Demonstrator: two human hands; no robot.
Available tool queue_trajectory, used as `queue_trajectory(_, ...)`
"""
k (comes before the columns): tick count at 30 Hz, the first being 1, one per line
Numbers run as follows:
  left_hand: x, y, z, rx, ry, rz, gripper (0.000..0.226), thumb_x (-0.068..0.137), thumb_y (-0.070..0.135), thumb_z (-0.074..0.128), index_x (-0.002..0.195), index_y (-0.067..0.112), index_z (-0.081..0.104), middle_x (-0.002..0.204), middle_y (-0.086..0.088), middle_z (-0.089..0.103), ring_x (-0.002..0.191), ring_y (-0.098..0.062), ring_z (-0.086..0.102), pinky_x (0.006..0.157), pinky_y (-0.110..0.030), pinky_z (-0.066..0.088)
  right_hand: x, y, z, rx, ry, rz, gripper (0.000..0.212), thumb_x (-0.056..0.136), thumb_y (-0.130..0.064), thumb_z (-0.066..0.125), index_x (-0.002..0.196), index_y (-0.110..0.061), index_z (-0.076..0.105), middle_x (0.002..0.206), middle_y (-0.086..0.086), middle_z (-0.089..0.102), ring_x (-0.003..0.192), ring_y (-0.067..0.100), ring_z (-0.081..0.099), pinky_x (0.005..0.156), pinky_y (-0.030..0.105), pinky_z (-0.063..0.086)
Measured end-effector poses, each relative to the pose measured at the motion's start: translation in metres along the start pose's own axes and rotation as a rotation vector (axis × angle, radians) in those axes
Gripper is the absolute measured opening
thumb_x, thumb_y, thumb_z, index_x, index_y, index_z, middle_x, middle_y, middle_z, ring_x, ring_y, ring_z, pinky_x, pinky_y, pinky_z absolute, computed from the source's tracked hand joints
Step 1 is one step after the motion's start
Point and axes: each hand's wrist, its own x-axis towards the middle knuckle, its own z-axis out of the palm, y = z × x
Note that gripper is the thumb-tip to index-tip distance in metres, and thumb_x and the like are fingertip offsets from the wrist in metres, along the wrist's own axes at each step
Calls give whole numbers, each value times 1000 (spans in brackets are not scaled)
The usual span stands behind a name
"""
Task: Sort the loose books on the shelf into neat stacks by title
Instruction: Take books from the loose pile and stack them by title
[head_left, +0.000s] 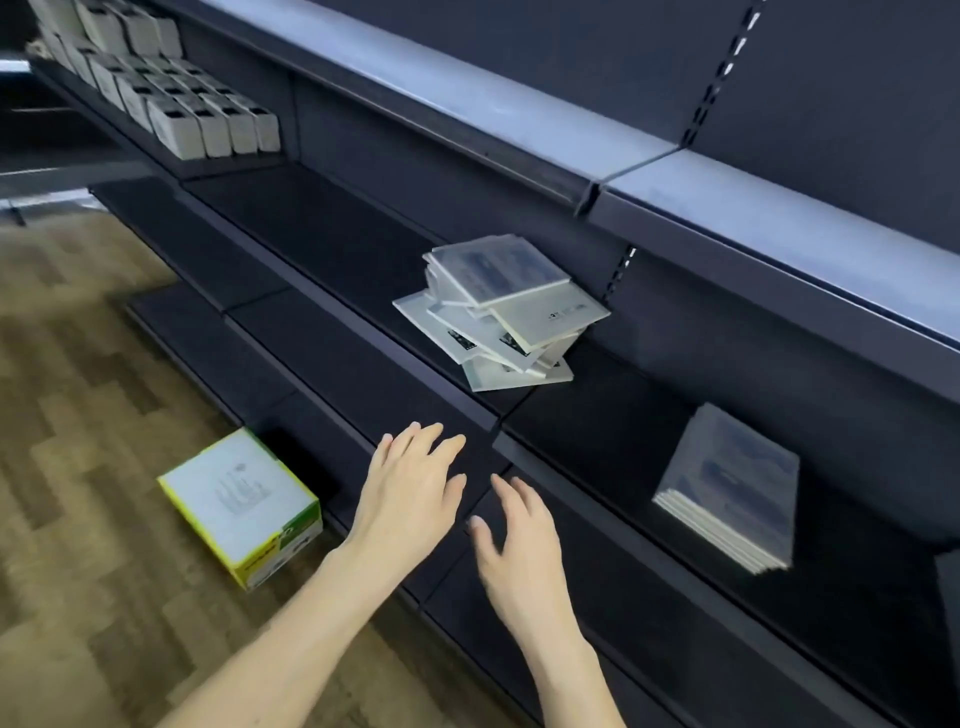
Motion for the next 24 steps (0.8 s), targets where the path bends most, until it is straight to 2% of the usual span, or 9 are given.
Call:
queue_trajectory(4,18,-17,-1,-47,26,-35,46,100,35,46,145,31,41,153,5,36,147,-17,22,120,-36,12,24,-7,13,89,48,-5,49,102,-36,50,149,-30,40,159,-8,28,148,8,21,120,37,28)
queue_trajectory(7,39,-27,-3,-38,41,-53,46,100,35,45,146,31,40,154,6,34,147,-16,20,121,-35,11,56,-12,20,170,107,-32,47,101,-37,50,147,-33,41,158,-10,27,146,8,24,115,42,37)
queue_trajectory(11,79,-37,-10,11,58,-50,47,100,36,44,146,31,38,153,6,34,146,-16,20,120,-35,13,110,-28,19,183,225,-102,47,100,-30,53,146,-27,44,157,-1,32,148,14,22,119,47,29)
queue_trajectory(14,117,-44,-18,41,97,-33,47,98,35,49,144,28,43,150,5,38,144,-17,26,118,-34,20,153,-40,16,125,297,-161,46,98,-28,57,142,-25,47,154,5,37,147,21,24,122,50,19)
queue_trajectory(17,154,-51,-19,56,129,-29,45,97,35,53,141,25,47,151,0,37,142,-22,30,115,-36,26,188,-41,16,68,346,-206,48,94,-28,61,140,-24,49,154,7,40,148,28,25,121,54,16)
queue_trajectory(21,195,-56,-13,56,144,-23,45,96,38,53,140,27,48,157,-7,25,143,-28,26,113,-40,32,218,-34,15,100,378,-177,53,91,-24,66,143,-21,51,157,6,37,151,28,17,122,54,11)
queue_trajectory(24,223,-55,-10,24,125,-10,44,95,39,54,138,28,50,156,-7,28,144,-30,24,114,-43,31,235,-27,13,73,430,-164,53,89,-22,70,140,-17,55,156,9,38,151,30,18,121,57,10)
